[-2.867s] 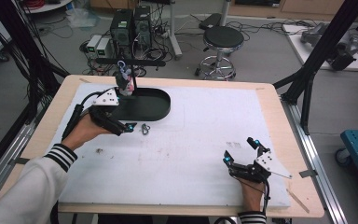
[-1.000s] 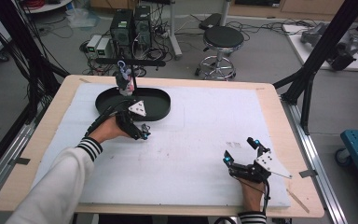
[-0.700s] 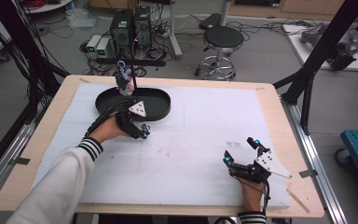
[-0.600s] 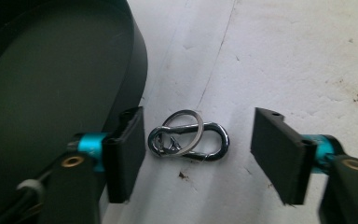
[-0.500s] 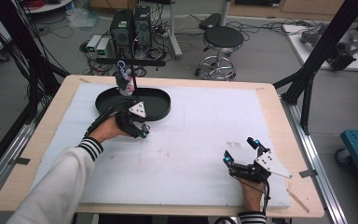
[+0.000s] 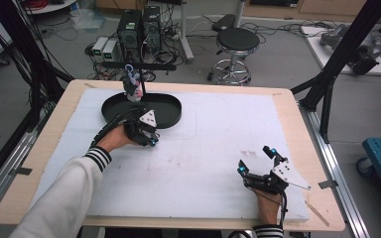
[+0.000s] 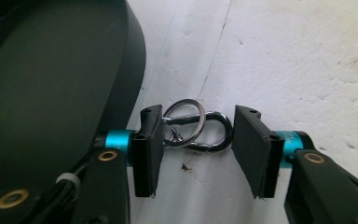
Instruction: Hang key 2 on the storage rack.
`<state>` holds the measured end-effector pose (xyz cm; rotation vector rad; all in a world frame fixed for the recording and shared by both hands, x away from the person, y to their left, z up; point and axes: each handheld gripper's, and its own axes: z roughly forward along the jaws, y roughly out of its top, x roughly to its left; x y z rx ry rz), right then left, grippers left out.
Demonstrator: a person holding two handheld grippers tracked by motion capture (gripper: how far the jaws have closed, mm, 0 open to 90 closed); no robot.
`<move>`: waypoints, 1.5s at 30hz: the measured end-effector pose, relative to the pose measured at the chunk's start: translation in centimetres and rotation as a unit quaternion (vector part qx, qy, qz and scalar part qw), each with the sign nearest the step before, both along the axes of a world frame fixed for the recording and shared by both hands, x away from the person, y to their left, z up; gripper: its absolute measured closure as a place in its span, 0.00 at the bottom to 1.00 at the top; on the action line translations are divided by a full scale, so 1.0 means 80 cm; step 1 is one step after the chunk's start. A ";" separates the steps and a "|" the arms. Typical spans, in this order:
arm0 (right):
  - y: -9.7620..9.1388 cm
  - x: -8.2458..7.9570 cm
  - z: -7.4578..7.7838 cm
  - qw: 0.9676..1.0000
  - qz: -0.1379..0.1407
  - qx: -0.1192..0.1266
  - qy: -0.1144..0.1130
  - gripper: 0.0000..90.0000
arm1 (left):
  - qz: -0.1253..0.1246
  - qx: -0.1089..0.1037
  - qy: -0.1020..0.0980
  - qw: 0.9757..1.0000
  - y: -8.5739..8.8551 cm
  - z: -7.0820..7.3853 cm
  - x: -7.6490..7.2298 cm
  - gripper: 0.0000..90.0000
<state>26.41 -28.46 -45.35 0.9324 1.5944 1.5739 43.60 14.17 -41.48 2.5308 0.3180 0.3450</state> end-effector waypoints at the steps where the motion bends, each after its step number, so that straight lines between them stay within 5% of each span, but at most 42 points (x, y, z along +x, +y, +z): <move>1: 0.000 0.000 0.000 1.000 0.000 0.000 0.002 0.01 | 0.002 0.000 -0.002 1.000 0.000 0.000 0.000 0.63; 8: 0.000 0.000 0.000 1.000 0.000 0.000 0.000 0.01 | 0.010 0.008 -0.009 1.000 -0.001 0.000 0.001 0.71; 16: 0.000 0.000 0.000 1.000 0.001 0.000 0.001 0.01 | 0.007 0.011 -0.016 1.000 -0.005 0.000 -0.001 0.66; 36: 0.000 0.000 0.000 1.000 0.000 0.000 0.000 0.01 | 0.035 0.027 -0.027 0.999 -0.009 -0.002 0.000 0.90; 45: 0.000 0.000 0.000 1.000 0.000 0.000 0.000 0.01 | 0.049 0.023 -0.025 0.998 -0.010 -0.002 0.001 0.92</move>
